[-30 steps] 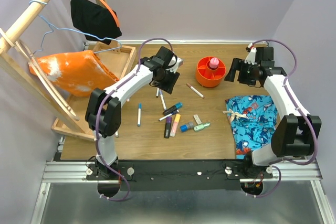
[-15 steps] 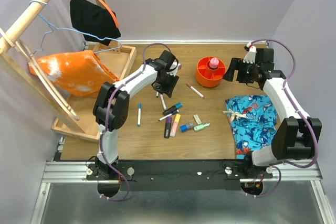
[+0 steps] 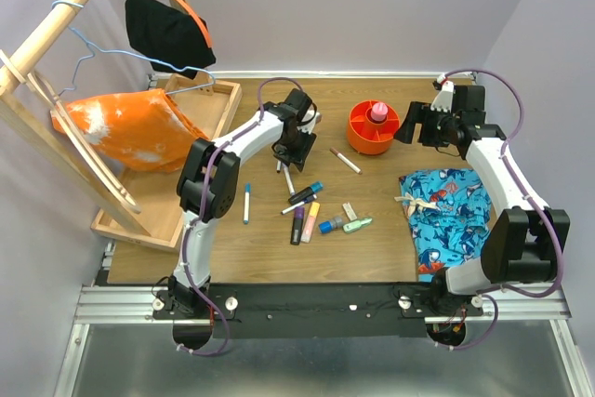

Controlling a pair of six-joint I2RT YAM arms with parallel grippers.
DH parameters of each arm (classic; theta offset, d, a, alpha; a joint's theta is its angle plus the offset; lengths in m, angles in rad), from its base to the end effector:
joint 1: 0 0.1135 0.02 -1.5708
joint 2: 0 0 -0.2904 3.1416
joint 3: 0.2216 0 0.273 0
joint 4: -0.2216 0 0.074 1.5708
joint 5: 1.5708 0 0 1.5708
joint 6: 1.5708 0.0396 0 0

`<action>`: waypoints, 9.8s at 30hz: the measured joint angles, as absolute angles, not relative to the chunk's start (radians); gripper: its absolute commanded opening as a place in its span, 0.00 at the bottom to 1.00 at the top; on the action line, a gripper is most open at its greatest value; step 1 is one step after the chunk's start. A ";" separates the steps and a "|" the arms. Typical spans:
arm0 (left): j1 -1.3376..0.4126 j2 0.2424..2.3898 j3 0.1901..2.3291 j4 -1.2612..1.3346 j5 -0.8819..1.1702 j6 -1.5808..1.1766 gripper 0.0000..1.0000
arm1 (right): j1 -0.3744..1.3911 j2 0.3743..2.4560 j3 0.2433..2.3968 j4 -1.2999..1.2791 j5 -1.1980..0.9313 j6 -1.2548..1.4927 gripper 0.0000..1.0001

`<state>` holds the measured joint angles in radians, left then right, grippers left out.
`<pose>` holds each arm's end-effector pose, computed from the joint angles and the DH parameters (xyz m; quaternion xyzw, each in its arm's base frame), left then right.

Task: Sort the stationery into containers
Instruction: Pick up the pen from the center of the board, then place the pen in the storage box, then pick up the pen from the center of the board, then place the pen in the storage box, then pick up the pen from the center of the board.

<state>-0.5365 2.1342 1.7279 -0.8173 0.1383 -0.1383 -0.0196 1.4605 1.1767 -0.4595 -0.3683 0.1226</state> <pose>0.4115 -0.2510 0.2024 0.2061 0.9608 -0.1213 0.1401 0.3424 0.0075 0.3101 -0.0095 0.9031 0.1878 0.3861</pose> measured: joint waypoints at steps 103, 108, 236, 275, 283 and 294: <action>-0.559 2.441 2.171 0.267 0.737 -0.086 0.00 | -0.020 1.465 1.220 -0.412 -0.322 0.011 0.89; -0.559 2.497 2.176 0.257 0.702 -0.083 0.23 | -0.020 1.462 1.220 -0.412 -0.311 0.011 0.89; -0.387 1.541 1.210 -0.313 0.356 -0.074 0.74 | 0.412 1.865 1.179 0.632 0.213 -0.064 0.01; -0.495 1.563 1.184 -0.434 0.355 0.168 0.64 | 0.403 1.676 1.270 0.319 0.064 0.033 0.54; -0.668 1.610 1.150 -0.550 0.332 0.333 0.55 | 0.404 1.500 1.139 0.150 -0.085 -0.028 0.55; -0.526 1.839 1.471 -0.592 0.099 0.322 0.61 | 0.404 1.440 1.027 0.070 -0.093 -0.033 0.55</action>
